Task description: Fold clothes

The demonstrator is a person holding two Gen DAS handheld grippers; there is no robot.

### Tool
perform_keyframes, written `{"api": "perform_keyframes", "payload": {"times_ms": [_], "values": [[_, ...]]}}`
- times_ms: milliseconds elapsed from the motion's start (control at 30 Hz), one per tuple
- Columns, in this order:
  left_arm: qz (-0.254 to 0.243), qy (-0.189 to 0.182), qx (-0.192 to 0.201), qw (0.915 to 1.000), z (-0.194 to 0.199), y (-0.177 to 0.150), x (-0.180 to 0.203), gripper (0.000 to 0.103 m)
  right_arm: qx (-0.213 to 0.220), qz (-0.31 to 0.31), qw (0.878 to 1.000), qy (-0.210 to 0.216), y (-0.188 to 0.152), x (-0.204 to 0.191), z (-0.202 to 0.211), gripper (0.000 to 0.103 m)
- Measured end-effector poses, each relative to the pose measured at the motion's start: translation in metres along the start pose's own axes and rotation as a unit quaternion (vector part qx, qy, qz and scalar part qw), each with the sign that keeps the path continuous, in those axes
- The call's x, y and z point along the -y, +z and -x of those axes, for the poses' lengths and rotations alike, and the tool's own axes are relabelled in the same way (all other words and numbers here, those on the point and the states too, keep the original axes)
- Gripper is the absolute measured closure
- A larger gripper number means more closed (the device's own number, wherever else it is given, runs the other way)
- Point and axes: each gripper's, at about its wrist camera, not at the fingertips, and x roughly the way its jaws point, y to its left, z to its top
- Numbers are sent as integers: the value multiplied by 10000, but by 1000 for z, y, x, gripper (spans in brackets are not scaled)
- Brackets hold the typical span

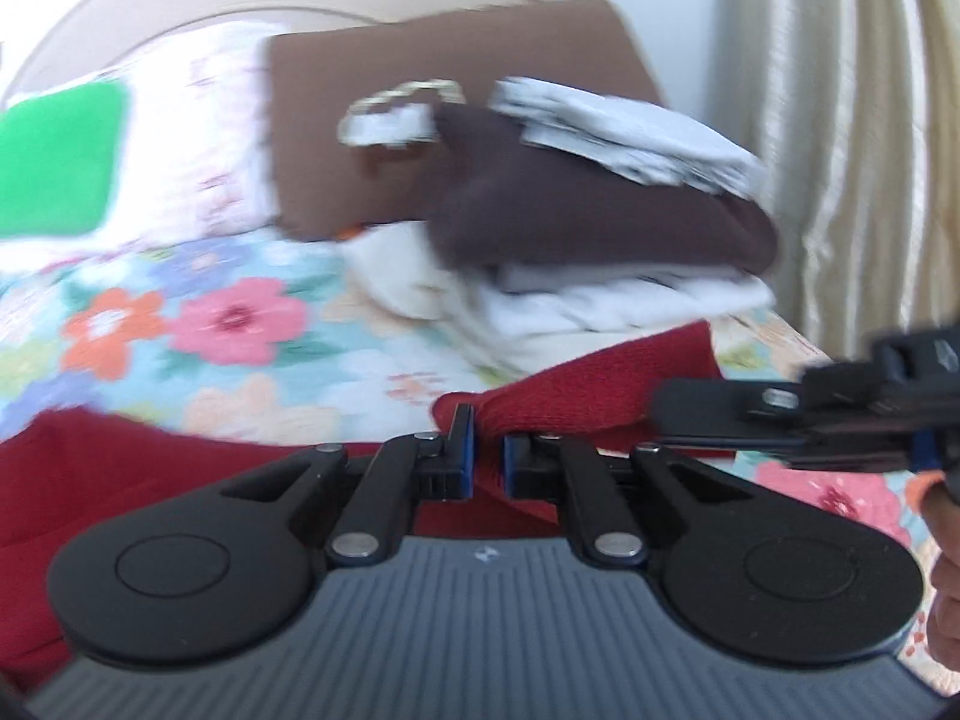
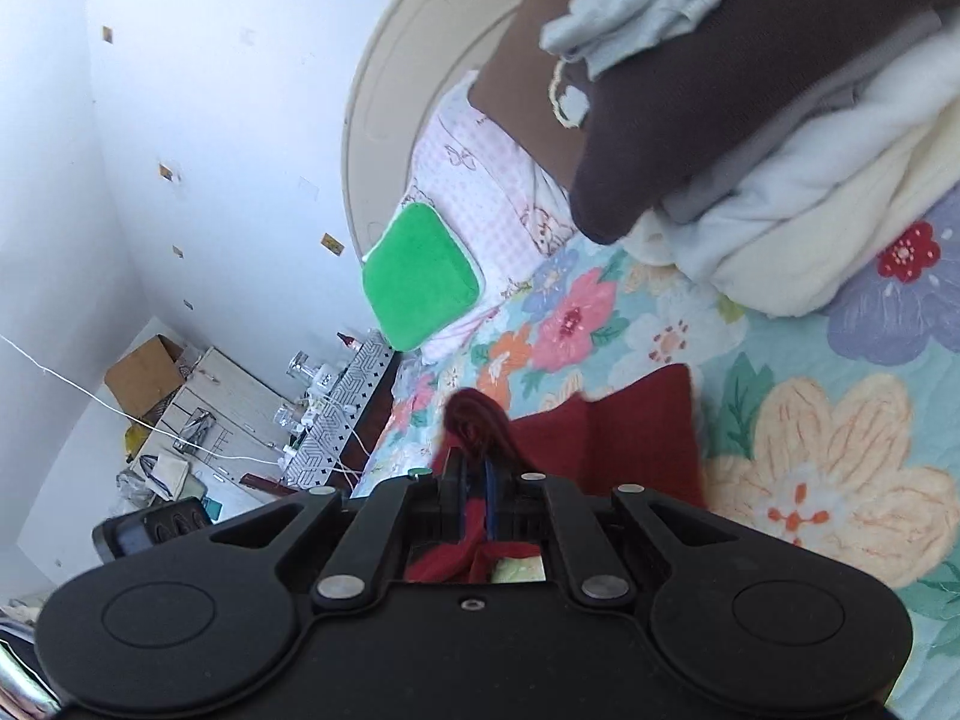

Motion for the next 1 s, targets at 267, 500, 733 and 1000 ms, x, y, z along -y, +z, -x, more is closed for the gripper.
{"api": "perform_keyframes", "payload": {"times_ms": [267, 500, 733, 1000], "values": [[1053, 664, 616, 9903, 82, 21, -126, 95, -676, 386, 9927, -918, -30, 0, -48, 91], [1972, 1877, 839, 9586, 152, -34, -224, 95, -1449, 1011, 9729, -1489, -70, -7, -90, 91], [2300, 2075, 547, 9492, 159, -93, -273, 95, -1514, 2173, 9440, -1967, -93, -45, -103, 88], [2132, 1614, 2141, 9395, 189, -72, -280, 91, -1267, 2266, 9509, -1686, -87, -78, -136, 77]]}}
